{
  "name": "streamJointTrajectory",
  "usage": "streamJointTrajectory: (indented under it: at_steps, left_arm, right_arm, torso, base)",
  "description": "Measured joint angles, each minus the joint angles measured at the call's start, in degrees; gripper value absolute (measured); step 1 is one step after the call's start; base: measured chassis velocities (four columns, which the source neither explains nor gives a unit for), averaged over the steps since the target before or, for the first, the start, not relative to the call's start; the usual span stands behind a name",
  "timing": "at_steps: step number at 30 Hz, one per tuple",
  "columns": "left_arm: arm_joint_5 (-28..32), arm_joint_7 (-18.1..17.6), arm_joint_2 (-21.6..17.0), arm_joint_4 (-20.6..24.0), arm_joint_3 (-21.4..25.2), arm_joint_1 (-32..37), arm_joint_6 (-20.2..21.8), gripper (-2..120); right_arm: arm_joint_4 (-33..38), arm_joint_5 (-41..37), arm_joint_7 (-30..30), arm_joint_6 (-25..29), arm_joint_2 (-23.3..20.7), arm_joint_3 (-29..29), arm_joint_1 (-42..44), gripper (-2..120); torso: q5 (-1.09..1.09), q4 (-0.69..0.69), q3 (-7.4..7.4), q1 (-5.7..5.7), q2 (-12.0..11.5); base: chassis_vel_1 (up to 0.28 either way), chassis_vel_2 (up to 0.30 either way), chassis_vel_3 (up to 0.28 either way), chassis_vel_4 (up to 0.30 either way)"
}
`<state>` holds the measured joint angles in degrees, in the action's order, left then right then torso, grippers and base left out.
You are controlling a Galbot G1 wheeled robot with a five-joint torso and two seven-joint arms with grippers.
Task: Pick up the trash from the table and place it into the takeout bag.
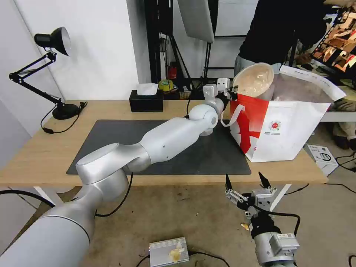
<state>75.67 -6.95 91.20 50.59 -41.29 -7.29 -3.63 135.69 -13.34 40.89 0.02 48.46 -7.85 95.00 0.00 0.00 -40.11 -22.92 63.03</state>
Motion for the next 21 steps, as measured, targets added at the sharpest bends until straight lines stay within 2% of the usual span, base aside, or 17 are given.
streamJointTrajectory:
  at_steps: [10,12,15,16,20,21]
  left_arm:
    - [-2.2,3.2,0.0,0.5,-1.1,-0.2,-1.7,0]
    - [-2.4,3.9,0.0,0.7,-1.3,-0.3,-2.2,3]
    - [-3.1,4.4,0.0,1.2,-2.3,-0.7,-4.5,17]
    - [-3.1,4.4,0.0,1.2,-2.3,-0.7,-4.5,17]
    - [-2.7,4.9,0.0,2.5,-2.8,-1.0,-6.4,32]
    - [-2.7,4.9,0.0,2.5,-2.8,-1.0,-6.4,32]
  right_arm:
    - [0.0,0.0,0.0,0.0,0.0,0.0,0.0,100]
    - [0.0,0.0,0.0,0.0,0.0,0.0,0.0,100]
    - [0.0,0.0,0.0,0.0,0.0,0.0,0.0,100]
    - [0.0,0.0,0.0,0.0,0.0,0.0,0.0,100]
    - [0.0,0.0,0.0,0.0,0.0,0.0,0.0,100]
    - [0.0,0.0,0.0,0.0,0.0,0.0,0.0,100]
  torso:
    - [0.0,0.0,0.0,0.0,0.0]
    - [0.0,0.0,0.0,0.0,0.0]
    - [0.0,0.0,0.0,0.0,0.0]
    - [0.0,0.0,0.0,0.0,0.0]
    - [0.0,-0.01,0.0,0.0,0.0]
    - [0.0,-0.01,0.0,0.0,0.0]
  base:
    - [0.0,0.0,0.0,0.0]
    - [0.0,0.0,0.0,0.0]
    - [0.0,0.0,0.0,0.0]
    - [0.0,0.0,0.0,0.0]
    - [0.0,0.0,0.0,0.0]
    - [0.0,0.0,0.0,0.0]
